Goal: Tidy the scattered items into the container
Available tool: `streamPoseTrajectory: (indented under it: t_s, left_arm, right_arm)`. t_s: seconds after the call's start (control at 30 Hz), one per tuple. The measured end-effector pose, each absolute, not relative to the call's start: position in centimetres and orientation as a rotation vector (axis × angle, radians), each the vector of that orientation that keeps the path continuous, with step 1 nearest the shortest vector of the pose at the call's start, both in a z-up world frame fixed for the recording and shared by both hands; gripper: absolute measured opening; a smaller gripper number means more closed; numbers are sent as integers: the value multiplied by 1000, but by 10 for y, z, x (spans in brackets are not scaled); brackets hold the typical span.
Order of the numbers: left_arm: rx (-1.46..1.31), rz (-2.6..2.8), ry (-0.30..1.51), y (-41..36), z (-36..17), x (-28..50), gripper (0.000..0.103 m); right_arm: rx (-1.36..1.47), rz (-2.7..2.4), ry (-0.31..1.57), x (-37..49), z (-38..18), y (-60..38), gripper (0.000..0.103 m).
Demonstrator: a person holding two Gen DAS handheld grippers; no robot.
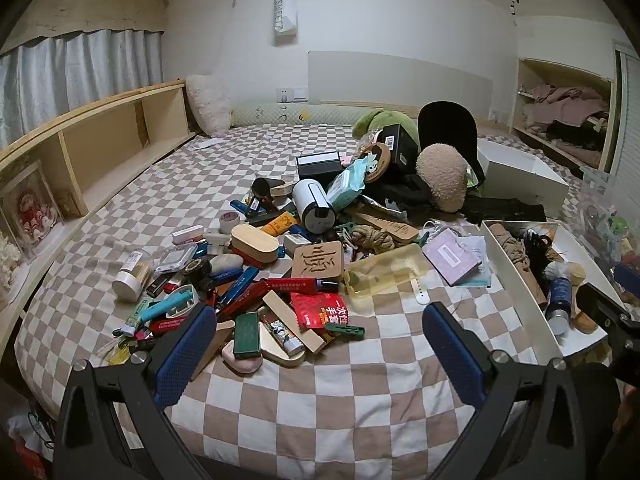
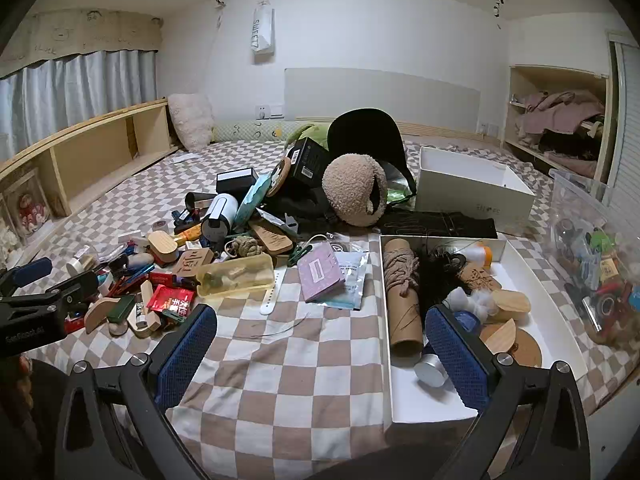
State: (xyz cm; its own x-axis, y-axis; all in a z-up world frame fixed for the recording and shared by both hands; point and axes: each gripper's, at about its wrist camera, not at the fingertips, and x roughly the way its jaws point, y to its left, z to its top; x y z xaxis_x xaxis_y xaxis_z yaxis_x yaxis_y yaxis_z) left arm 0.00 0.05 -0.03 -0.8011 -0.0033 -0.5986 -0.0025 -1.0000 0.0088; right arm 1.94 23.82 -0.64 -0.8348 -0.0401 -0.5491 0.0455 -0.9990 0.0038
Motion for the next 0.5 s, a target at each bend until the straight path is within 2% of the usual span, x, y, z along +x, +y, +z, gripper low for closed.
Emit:
streamPoseTrajectory:
  t_s: [0.5]
  left_arm:
    - [975,-2981,-44,8,-5,2,103]
  right_arm:
    - [893,-2957,-5,19,-7,239,103]
